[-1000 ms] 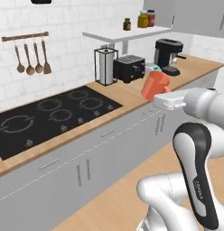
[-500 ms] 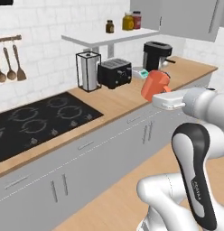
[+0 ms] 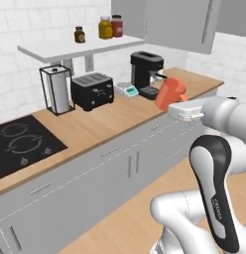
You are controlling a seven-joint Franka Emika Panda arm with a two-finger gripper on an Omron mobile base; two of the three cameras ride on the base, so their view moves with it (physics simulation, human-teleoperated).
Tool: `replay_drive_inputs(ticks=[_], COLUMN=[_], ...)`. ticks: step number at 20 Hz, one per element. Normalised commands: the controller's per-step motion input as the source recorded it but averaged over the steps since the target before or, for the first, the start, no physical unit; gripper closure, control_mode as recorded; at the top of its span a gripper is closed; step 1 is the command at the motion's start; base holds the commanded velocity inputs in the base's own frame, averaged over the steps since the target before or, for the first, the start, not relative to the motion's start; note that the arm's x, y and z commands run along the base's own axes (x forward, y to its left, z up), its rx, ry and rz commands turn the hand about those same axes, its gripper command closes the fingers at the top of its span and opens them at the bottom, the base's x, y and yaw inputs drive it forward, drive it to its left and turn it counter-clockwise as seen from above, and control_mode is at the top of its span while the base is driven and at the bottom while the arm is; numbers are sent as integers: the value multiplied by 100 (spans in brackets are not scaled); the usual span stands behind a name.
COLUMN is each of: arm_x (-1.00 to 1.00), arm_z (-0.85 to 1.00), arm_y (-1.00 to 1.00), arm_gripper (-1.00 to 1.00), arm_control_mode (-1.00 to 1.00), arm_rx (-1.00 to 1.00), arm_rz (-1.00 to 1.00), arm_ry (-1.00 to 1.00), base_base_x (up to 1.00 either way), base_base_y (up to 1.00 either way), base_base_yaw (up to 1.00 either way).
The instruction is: Gather all objects into one cabinet and sort the glasses and bowls to opposite sides.
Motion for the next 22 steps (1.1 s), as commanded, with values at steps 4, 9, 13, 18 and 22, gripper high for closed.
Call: replay_drive_inputs(ticks=[4,9,13,18,22], arm_x=[0,0,0,0,0], arm_z=[0,0,0,0,0], arm_y=[0,0,0,0,0], arm_gripper=[100,100,100,100,100], arm_control_mode=[100,100,100,100,100], arm_rx=[0,0,0,0,0], arm_rz=[0,0,0,0,0], arm_ry=[0,0,0,0,0], base_base_x=[58,23,4,0,8], base_base_y=[-75,-21,-11,-30,-72], base_base_yaw=[0,12,25,36,36])
